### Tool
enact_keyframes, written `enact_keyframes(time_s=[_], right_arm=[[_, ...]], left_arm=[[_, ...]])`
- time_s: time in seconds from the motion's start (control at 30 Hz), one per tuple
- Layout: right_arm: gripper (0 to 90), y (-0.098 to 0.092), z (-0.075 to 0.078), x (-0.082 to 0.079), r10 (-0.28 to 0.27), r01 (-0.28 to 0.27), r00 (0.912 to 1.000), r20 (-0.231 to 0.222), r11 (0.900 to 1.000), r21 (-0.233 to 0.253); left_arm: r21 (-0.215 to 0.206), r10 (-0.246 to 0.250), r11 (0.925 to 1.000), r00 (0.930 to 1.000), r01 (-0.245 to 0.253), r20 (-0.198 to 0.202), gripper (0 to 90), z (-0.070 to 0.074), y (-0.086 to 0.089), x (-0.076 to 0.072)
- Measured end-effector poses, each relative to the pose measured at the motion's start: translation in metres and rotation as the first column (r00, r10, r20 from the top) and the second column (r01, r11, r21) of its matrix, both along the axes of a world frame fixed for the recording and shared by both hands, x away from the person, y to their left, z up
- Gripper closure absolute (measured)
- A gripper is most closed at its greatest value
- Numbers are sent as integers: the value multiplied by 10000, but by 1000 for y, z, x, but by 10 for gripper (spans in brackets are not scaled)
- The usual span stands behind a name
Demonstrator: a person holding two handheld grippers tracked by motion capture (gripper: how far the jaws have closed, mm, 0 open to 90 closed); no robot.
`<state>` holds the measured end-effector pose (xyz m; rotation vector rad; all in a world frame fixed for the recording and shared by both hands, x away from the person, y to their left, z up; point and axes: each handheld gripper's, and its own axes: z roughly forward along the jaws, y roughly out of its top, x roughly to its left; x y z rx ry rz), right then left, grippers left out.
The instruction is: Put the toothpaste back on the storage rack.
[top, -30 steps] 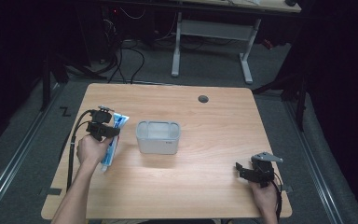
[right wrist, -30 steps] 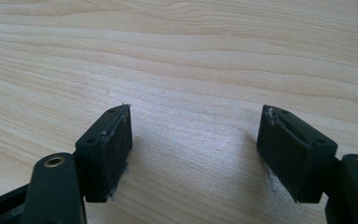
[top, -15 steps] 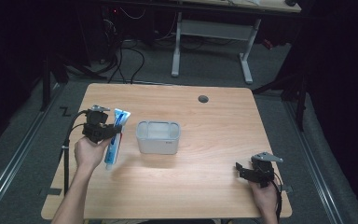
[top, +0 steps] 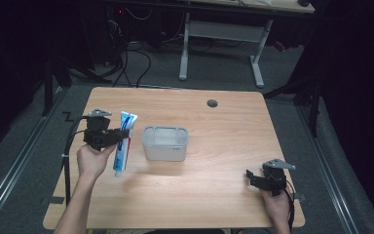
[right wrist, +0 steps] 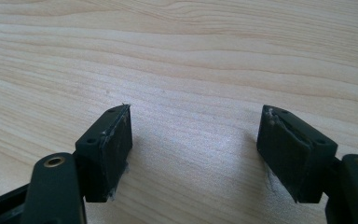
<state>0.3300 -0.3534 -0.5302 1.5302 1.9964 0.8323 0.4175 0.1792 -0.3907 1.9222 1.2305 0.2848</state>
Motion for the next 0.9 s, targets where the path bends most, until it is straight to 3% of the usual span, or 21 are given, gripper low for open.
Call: enact_keyframes(time_s=[0.43,0.9], right_arm=[[266,0,0,0,1,-1,10000,0,10000,-3],[266,0,0,0,1,-1,10000,0,10000,0]], left_arm=[[-675,-270,9972,9980,309,577,757,18,-3,-8],[-1285,-857,9868,9912,983,1005,757,37,-23,-7]])
